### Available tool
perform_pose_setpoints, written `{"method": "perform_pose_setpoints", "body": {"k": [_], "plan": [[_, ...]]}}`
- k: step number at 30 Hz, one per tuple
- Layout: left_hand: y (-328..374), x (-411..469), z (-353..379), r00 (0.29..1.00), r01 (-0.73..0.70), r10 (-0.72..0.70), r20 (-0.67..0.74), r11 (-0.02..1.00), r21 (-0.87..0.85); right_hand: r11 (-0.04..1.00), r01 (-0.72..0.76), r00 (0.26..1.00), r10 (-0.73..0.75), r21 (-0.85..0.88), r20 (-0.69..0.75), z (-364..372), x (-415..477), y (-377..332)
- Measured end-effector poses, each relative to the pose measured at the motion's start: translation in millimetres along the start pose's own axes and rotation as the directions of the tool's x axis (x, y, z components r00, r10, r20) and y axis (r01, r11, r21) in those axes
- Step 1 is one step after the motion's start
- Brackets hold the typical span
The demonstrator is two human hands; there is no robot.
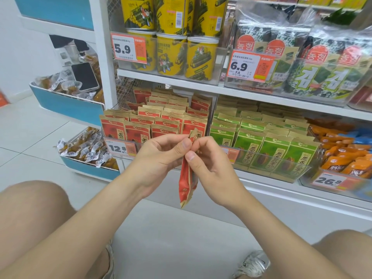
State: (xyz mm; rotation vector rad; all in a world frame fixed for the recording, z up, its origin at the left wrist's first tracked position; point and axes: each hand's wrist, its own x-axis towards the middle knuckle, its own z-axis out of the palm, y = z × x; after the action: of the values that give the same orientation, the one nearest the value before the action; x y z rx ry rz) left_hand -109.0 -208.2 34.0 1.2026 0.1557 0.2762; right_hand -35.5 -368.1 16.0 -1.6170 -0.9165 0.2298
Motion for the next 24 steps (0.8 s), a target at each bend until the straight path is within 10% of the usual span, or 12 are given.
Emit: {"method": "perform_pose_setpoints", "body": {"k": [7, 15, 24], "plan": [[-3, -5, 5, 1.000, -0.019, 0.019, -0.011, 0.999, 0.047, 0.952, 0.126, 0.991, -0.131, -0.279, 0.004, -1, -5, -1], [-3, 2, 4, 0.997, -0.016, 0.019, -0.078, 0.999, 0.040, 0.995, -0.051, 0.995, 0.044, -0.081, -0.093, 8, 3, 6], [2, -7, 6, 0.984, -0.178, 0.157, 0.085, 0.834, 0.522, 0.989, -0.049, 0.912, 0.102, 0.141, -0.397, -1, 9, 0]]}}
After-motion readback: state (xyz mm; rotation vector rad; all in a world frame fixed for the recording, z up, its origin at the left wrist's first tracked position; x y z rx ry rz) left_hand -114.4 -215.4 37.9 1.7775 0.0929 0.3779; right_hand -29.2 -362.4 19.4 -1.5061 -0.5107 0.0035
